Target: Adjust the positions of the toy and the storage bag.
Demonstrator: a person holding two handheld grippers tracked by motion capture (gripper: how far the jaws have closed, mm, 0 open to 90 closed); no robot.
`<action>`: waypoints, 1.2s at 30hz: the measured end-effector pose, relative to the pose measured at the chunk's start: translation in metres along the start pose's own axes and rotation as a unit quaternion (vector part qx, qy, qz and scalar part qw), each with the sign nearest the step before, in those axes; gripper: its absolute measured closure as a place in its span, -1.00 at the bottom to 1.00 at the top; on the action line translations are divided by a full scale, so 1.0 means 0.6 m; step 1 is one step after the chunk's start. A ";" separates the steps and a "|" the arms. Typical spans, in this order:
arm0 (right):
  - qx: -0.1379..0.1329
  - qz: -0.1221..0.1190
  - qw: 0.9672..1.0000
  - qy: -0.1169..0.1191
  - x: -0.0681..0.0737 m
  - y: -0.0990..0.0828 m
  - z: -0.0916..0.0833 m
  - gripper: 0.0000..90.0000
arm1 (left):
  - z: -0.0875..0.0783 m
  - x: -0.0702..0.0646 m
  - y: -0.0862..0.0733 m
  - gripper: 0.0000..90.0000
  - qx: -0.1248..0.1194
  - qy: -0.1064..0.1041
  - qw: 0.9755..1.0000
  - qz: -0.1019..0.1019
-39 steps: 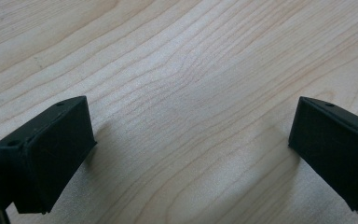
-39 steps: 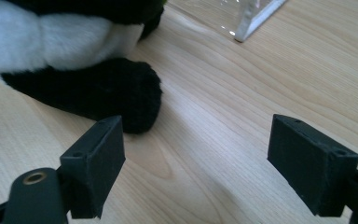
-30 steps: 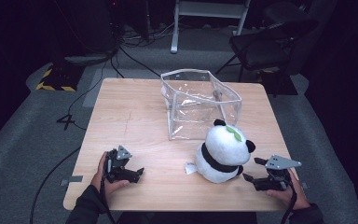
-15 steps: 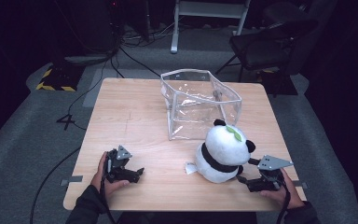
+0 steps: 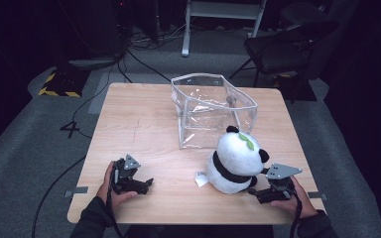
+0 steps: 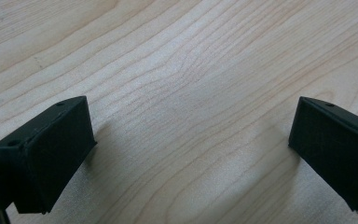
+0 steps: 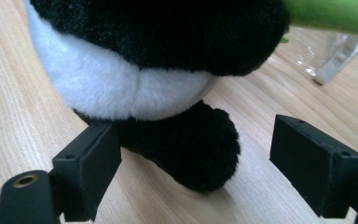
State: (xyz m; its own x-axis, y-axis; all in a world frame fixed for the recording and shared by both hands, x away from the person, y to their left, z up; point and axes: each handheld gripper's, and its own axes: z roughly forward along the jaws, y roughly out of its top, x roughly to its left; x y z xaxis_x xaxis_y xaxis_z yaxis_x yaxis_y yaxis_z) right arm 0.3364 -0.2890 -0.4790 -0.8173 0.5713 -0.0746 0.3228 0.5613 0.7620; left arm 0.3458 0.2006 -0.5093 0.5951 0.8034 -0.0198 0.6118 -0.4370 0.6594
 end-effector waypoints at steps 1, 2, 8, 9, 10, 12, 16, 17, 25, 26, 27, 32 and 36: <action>0.001 -0.002 1.000 0.005 0.001 0.001 0.001 -0.61 | 0.000 0.000 0.000 -1.00 0.000 0.000 1.000 0.000; 0.000 -0.006 1.000 0.010 0.003 0.003 0.003 -0.60 | 0.000 0.000 0.000 -1.00 0.000 0.000 1.000 0.000; 0.001 -0.018 0.999 0.037 0.015 0.011 0.014 -0.59 | 0.000 0.000 0.000 -1.00 0.000 0.000 1.000 0.000; 0.001 -0.018 0.999 0.037 0.015 0.011 0.014 -0.59 | 0.000 0.000 0.000 -1.00 0.000 0.000 1.000 0.000; 0.003 -0.018 0.999 0.042 0.019 0.012 0.017 -0.59 | 0.000 0.000 0.000 -1.00 0.000 0.000 1.000 0.000; 0.003 -0.019 0.999 0.045 0.020 0.012 0.019 -0.59 | 0.000 0.000 0.000 -1.00 0.000 0.000 1.000 0.000; 0.017 -0.037 0.998 0.038 0.034 0.015 0.033 -0.60 | 0.000 0.000 0.000 -1.00 0.000 0.000 1.000 0.000; 0.017 -0.037 0.998 0.038 0.034 0.015 0.033 -0.60 | 0.000 0.000 0.000 -1.00 0.000 0.000 1.000 0.000; 0.014 -0.033 0.999 0.029 0.033 0.013 0.042 -0.41 | 0.000 0.000 0.000 -1.00 0.000 0.000 1.000 0.000; 0.013 -0.032 0.999 0.031 0.032 0.012 0.042 -0.38 | 0.000 0.000 0.000 -1.00 0.000 0.000 1.000 0.000; 0.012 -0.031 0.999 0.032 0.031 0.010 0.042 -0.28 | 0.000 0.000 0.000 -1.00 0.000 0.000 1.000 0.000; 0.011 -0.035 0.999 0.034 0.030 0.007 0.037 -0.02 | 0.000 0.000 0.000 -1.00 0.000 0.000 1.000 0.000; 0.012 -0.032 0.999 0.033 0.027 0.003 0.030 0.09 | 0.000 0.000 0.000 -1.00 0.000 0.000 1.000 0.000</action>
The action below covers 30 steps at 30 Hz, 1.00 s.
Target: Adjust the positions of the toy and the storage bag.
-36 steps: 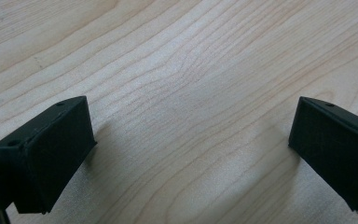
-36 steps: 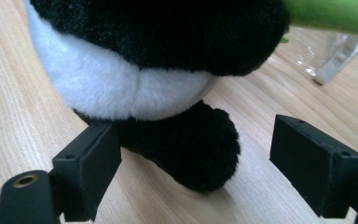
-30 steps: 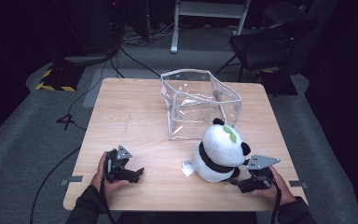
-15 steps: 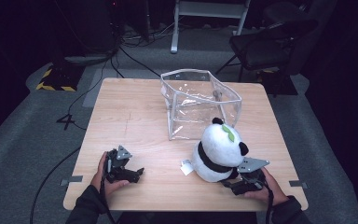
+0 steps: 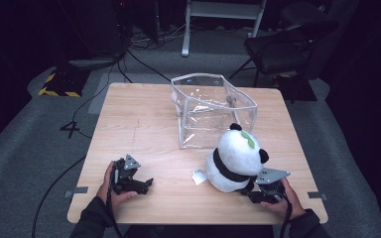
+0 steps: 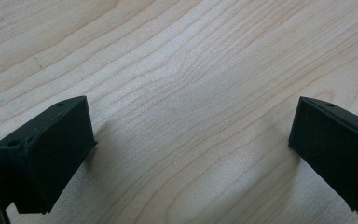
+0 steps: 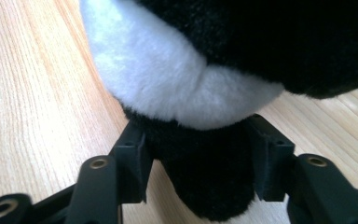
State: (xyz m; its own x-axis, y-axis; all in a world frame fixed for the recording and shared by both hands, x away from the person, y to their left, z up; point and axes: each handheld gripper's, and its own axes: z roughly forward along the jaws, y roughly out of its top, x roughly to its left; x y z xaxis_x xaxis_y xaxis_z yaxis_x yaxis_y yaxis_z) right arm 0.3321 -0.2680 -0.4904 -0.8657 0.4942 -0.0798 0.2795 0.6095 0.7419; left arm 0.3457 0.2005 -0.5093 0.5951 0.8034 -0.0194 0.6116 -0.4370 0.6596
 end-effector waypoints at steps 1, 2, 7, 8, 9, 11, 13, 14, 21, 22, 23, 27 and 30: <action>0.000 0.000 1.000 0.000 0.000 0.000 0.000 0.09 | 0.000 0.000 0.000 -1.00 0.000 0.000 1.000 0.000; 0.001 0.002 1.000 -0.003 -0.001 -0.003 -0.004 0.12 | 0.000 0.000 0.000 -1.00 0.000 0.000 1.000 0.000; -0.001 0.010 1.000 -0.017 -0.007 -0.013 -0.013 0.14 | 0.000 0.000 0.000 -1.00 0.000 0.000 1.000 0.000; 0.000 0.013 1.000 -0.020 -0.008 -0.015 -0.016 0.14 | 0.000 0.000 0.000 -1.00 0.000 0.000 1.000 0.000; 0.000 0.014 1.000 -0.023 -0.010 -0.018 -0.019 0.14 | 0.000 0.000 0.000 -1.00 0.000 0.000 1.000 0.000; -0.003 0.023 0.999 -0.026 -0.016 -0.025 -0.024 0.14 | 0.000 0.000 0.000 -0.99 0.000 0.000 1.000 0.000; -0.003 0.025 0.999 -0.030 -0.019 -0.028 -0.028 0.14 | 0.000 0.000 0.000 -1.00 0.000 0.001 1.000 0.000; -0.001 0.030 0.999 -0.034 -0.021 -0.031 -0.031 0.14 | 0.000 0.000 0.000 -1.00 0.000 0.000 1.000 0.000; 0.005 0.050 0.996 -0.071 -0.039 -0.055 -0.058 0.13 | 0.000 -0.001 0.000 -0.99 -0.001 0.001 1.000 0.000; 0.005 0.051 0.996 -0.076 -0.041 -0.058 -0.060 0.13 | 0.000 0.000 0.000 -0.99 -0.001 0.001 1.000 0.001; 0.004 0.053 0.995 -0.081 -0.043 -0.061 -0.063 0.13 | 0.000 -0.001 0.000 -0.99 -0.001 0.001 1.000 0.000; 0.004 0.063 0.994 -0.093 -0.050 -0.070 -0.072 0.12 | 0.000 -0.001 0.000 -0.99 -0.001 0.001 1.000 0.000; 0.004 0.067 0.993 -0.096 -0.054 -0.074 -0.076 0.11 | 0.000 0.000 0.000 -0.99 -0.001 0.001 1.000 0.000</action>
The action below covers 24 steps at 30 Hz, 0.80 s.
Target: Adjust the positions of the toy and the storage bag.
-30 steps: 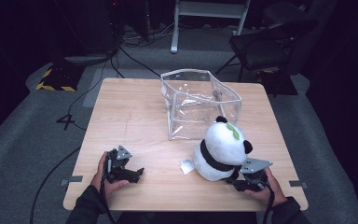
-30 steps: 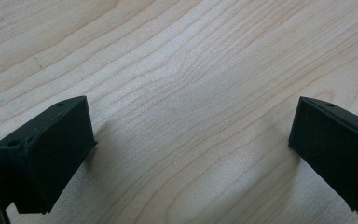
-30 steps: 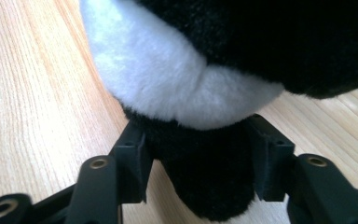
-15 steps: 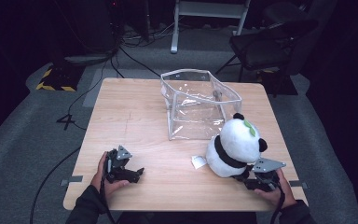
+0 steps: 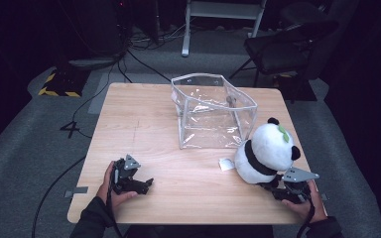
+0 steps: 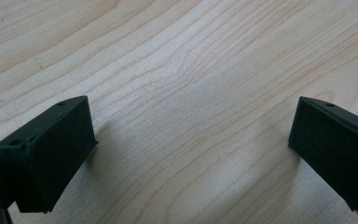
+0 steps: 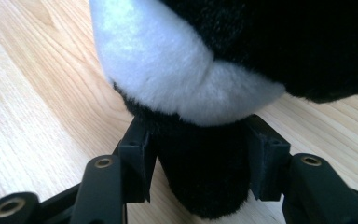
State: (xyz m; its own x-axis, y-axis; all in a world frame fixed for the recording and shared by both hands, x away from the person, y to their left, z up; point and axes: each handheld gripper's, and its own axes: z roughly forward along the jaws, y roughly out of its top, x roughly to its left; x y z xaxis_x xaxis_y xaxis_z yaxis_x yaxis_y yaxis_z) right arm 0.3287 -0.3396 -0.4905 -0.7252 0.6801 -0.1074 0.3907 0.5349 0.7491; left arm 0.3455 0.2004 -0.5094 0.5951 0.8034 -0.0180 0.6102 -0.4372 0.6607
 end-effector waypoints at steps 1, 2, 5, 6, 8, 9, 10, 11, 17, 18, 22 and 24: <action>0.000 0.001 1.000 -0.003 -0.002 -0.002 -0.001 0.11 | 0.000 0.000 0.000 -0.99 0.000 0.000 1.000 0.000; -0.001 0.001 1.000 -0.005 -0.004 -0.003 -0.002 0.11 | 0.000 0.000 0.000 -0.99 0.000 0.000 1.000 0.000; 0.000 0.003 1.000 -0.011 -0.010 -0.005 -0.004 0.11 | 0.000 0.000 0.000 -0.99 0.000 0.000 1.000 0.000; 0.000 0.005 1.000 -0.014 -0.014 -0.007 -0.006 0.11 | 0.000 0.000 0.000 -0.99 0.000 0.000 1.000 0.000; -0.001 0.007 1.000 -0.018 -0.018 -0.010 -0.007 0.11 | 0.000 0.000 0.000 -0.99 0.000 0.000 1.000 0.000; -0.001 0.007 1.000 -0.018 -0.018 -0.010 -0.007 0.11 | 0.000 0.000 0.000 -0.99 0.000 0.000 1.000 0.000; -0.002 0.009 1.000 -0.020 -0.020 -0.012 -0.008 0.11 | 0.000 0.000 0.000 -0.99 0.000 0.000 1.000 0.000; -0.003 0.013 1.000 -0.022 -0.023 -0.014 -0.009 0.11 | 0.000 0.000 0.000 -0.99 0.000 0.000 1.000 0.000; -0.020 0.052 0.998 -0.028 -0.037 -0.026 -0.006 0.07 | 0.000 0.000 0.000 -0.99 0.000 0.000 1.000 0.000; -0.022 0.054 0.998 -0.030 -0.037 -0.026 -0.004 0.06 | 0.000 0.000 0.000 -0.99 0.000 0.001 1.000 0.000; -0.026 0.055 0.998 -0.027 -0.039 -0.028 0.000 0.02 | 0.000 0.000 0.000 -0.99 0.000 0.001 1.000 -0.001; -0.029 0.059 0.998 -0.022 -0.041 -0.032 0.005 -0.01 | 0.000 0.000 0.000 -0.99 -0.001 0.001 1.000 0.000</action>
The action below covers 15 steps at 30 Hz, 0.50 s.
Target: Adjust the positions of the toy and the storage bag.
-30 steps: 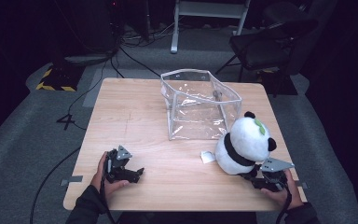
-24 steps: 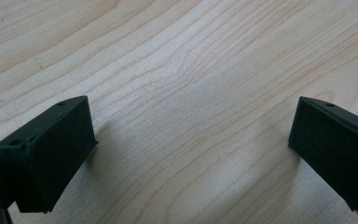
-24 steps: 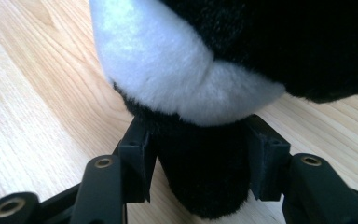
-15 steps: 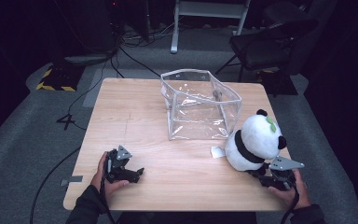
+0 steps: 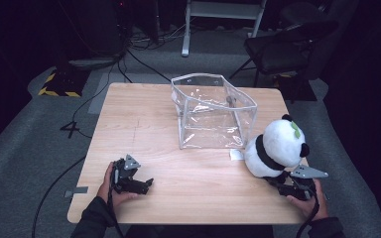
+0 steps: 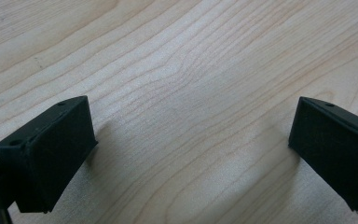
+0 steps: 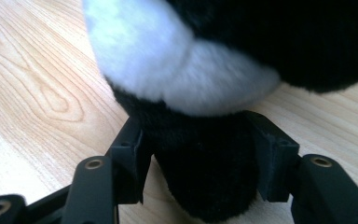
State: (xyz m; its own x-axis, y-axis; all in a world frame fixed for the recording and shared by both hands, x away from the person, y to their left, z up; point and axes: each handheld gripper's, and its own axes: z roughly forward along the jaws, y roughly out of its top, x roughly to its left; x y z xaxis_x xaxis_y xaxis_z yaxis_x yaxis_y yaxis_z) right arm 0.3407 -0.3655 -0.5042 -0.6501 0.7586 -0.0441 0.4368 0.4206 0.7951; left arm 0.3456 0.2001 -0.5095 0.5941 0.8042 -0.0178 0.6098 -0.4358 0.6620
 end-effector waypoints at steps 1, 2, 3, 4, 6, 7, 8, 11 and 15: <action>0.000 0.001 1.000 0.000 0.000 0.000 0.001 -0.02 | 0.000 0.000 0.001 -0.99 0.002 0.000 1.000 0.000; 0.000 0.001 1.000 0.000 0.000 0.000 0.001 -0.02 | 0.000 0.000 0.001 -0.98 0.002 0.000 1.000 0.000; 0.002 0.000 1.000 0.000 0.000 0.001 0.002 -0.03 | -0.001 -0.001 0.001 -0.96 0.002 -0.001 1.000 0.000; 0.002 0.000 1.000 0.000 0.000 0.001 0.002 -0.03 | -0.001 -0.001 0.001 -0.96 0.000 -0.003 1.000 0.002; 0.004 -0.001 1.000 -0.001 0.000 0.001 0.002 -0.03 | -0.003 -0.003 0.004 -0.92 0.004 -0.003 1.000 0.002; 0.004 -0.001 1.000 -0.001 0.000 0.001 0.002 -0.03 | -0.003 -0.005 0.006 -0.85 0.002 -0.005 1.000 0.002; 0.006 -0.001 1.000 -0.002 0.001 0.001 0.003 -0.04 | -0.006 -0.012 0.010 -0.57 0.000 -0.008 1.000 0.010; 0.007 -0.002 1.000 -0.002 0.001 0.001 0.003 -0.03 | -0.008 -0.017 0.015 -0.67 -0.004 -0.011 1.000 0.020; 0.008 -0.001 1.000 -0.002 0.000 0.001 0.003 -0.04 | -0.012 -0.022 0.022 -0.65 -0.013 -0.013 1.000 0.024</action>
State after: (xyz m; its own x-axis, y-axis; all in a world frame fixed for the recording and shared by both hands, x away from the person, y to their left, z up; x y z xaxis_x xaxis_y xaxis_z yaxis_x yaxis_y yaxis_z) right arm 0.3422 -0.3641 -0.5047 -0.6488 0.7594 -0.0483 0.4446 0.4298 0.7859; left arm 0.3421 0.1867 -0.4953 0.6368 0.7710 -0.0051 0.5665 -0.4634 0.6814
